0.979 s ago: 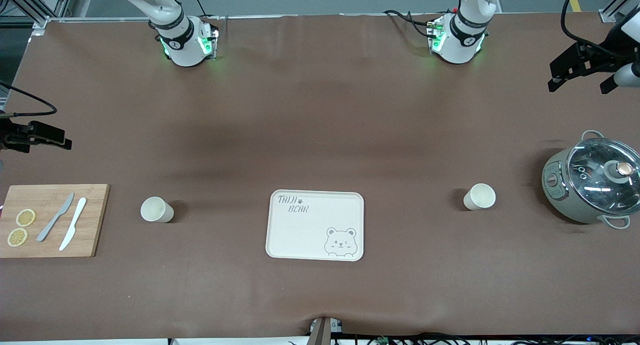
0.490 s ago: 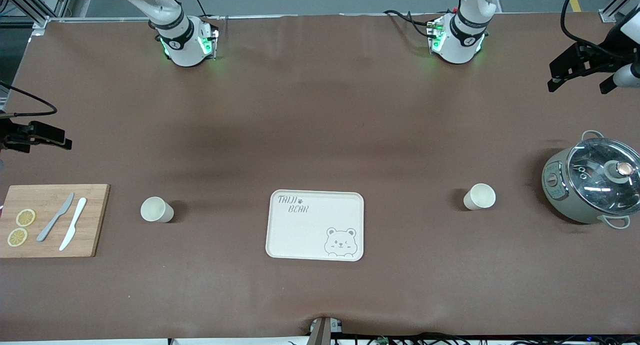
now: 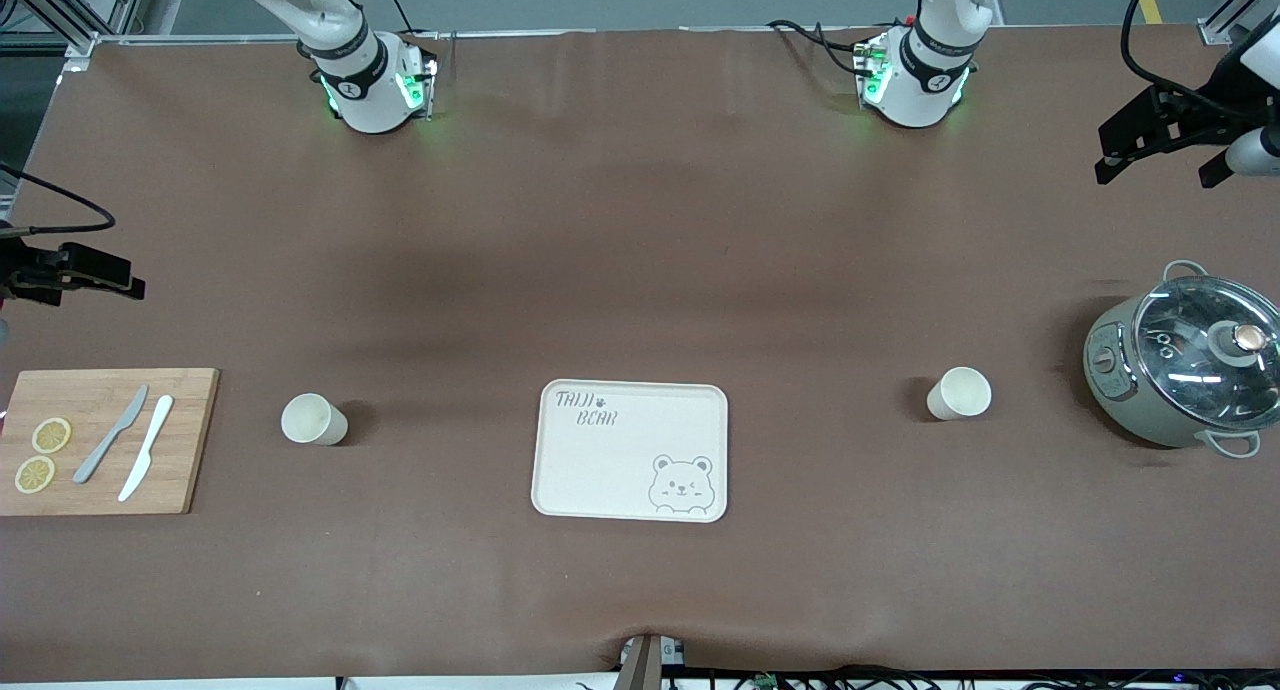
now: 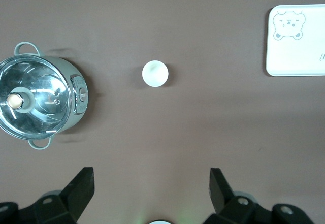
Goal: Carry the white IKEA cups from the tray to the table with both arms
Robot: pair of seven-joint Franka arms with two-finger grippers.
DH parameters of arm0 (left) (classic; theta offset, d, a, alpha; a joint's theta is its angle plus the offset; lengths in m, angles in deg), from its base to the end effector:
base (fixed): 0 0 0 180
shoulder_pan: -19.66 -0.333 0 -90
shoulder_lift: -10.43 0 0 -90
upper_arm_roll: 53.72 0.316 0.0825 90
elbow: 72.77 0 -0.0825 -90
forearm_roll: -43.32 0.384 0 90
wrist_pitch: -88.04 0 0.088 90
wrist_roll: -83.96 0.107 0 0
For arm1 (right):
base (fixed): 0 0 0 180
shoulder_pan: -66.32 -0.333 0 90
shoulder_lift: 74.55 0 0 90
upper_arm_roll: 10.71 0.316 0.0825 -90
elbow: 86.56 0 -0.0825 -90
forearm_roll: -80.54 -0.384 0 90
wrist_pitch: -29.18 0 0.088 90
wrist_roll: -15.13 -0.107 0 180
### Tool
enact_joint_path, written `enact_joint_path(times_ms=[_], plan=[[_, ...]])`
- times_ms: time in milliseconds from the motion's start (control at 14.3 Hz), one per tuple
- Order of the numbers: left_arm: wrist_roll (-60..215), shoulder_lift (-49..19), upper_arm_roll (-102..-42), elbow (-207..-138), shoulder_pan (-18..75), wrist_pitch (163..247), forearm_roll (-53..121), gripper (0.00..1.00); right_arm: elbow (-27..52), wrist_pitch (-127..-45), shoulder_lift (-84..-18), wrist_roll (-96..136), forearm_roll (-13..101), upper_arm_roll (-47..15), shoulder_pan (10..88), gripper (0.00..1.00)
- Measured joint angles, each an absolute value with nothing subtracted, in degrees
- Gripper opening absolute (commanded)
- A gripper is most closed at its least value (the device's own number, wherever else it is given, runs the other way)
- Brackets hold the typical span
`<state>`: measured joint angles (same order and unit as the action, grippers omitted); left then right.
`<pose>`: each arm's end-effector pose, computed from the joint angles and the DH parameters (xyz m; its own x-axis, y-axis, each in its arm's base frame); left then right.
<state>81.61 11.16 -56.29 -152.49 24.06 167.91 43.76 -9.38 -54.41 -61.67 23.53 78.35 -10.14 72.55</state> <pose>0.5255 -0.0635 0.6987 0.9967 -0.0792 0.0157 -0.0791 -0.9968 -0.0075 0.6077 -0.0565 0.5886 0.9930 0.0525 -0.1055 0.0467 -0.9973 -0.0564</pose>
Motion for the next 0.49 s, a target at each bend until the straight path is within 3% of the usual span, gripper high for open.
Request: enact_joint_path(times_ms=[490], plan=[[88.33,9.62,-56.32,-153.21,24.16,164.42,43.76,1.00,-9.36,-54.41,-61.67,23.53,78.35,-10.14,72.55,1.00]])
